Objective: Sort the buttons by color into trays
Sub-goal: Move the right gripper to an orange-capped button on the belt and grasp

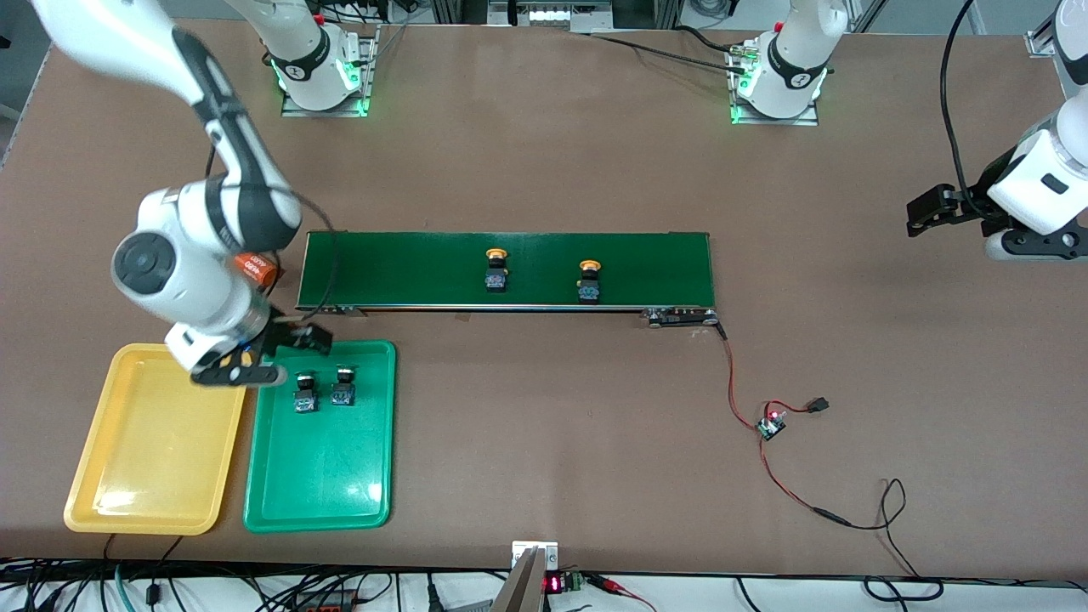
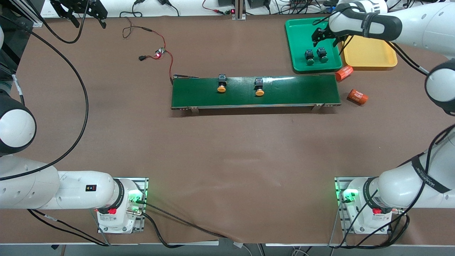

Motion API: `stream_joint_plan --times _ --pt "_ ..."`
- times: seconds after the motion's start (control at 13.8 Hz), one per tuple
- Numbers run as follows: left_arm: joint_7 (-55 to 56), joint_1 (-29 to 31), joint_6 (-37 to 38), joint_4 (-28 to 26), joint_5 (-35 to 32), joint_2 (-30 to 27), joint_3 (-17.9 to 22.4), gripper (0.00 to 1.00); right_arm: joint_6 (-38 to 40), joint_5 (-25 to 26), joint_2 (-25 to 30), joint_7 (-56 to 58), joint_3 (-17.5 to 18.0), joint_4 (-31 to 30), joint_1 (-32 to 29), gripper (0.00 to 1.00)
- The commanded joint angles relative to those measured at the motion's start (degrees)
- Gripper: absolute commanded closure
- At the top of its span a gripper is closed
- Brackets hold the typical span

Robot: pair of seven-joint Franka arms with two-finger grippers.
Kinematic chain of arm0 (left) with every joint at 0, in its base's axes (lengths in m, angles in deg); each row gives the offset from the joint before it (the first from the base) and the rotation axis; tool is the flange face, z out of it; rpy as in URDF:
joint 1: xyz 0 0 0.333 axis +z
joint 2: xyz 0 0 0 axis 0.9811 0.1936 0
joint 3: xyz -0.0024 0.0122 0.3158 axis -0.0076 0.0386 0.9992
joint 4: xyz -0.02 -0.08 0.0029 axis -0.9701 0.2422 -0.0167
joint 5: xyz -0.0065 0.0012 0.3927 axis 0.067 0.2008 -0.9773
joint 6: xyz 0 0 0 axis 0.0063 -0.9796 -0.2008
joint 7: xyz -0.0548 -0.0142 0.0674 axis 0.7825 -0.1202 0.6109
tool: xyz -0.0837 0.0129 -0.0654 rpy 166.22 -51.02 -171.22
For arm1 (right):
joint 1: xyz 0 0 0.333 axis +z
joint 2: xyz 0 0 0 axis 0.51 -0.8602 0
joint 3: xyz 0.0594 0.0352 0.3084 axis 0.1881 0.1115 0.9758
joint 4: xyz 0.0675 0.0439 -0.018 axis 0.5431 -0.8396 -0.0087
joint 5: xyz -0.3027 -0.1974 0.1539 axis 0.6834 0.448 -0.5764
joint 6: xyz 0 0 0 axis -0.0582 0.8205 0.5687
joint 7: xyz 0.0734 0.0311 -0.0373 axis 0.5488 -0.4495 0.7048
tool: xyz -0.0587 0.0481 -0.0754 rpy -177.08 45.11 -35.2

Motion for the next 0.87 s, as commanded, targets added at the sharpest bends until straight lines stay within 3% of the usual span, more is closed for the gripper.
stream_joint_plan --times 0.0,0.22,0.51,0.65,0.8 --pt "-0.8 0.4 1.6 1.8 0.4 0.6 0.0 0.0 -0.8 -0.7 6.0 -7.7 4.1 -8.5 0.4 0.0" --pt "-0.8 0.4 1.6 1.8 0.4 1.3 0.0 0.0 -1.1 -0.6 7.3 -18.4 7.3 -10.2 4.2 0.0" --pt "-1.3 0.9 1.0 2.4 0.6 1.4 0.0 0.0 -3.9 0.4 6.6 -24.8 7.4 -10.2 10.6 0.0" --pt "-1.8 1.4 -0.3 2.4 4.0 1.8 0.0 0.0 -4.4 0.8 6.0 -25.8 7.4 -10.3 12.5 0.0" --pt "-1.2 1.2 -1.0 2.4 4.0 2.1 -0.6 0.0 -5.0 3.9 5.0 -28.5 7.4 -10.9 13.4 0.0"
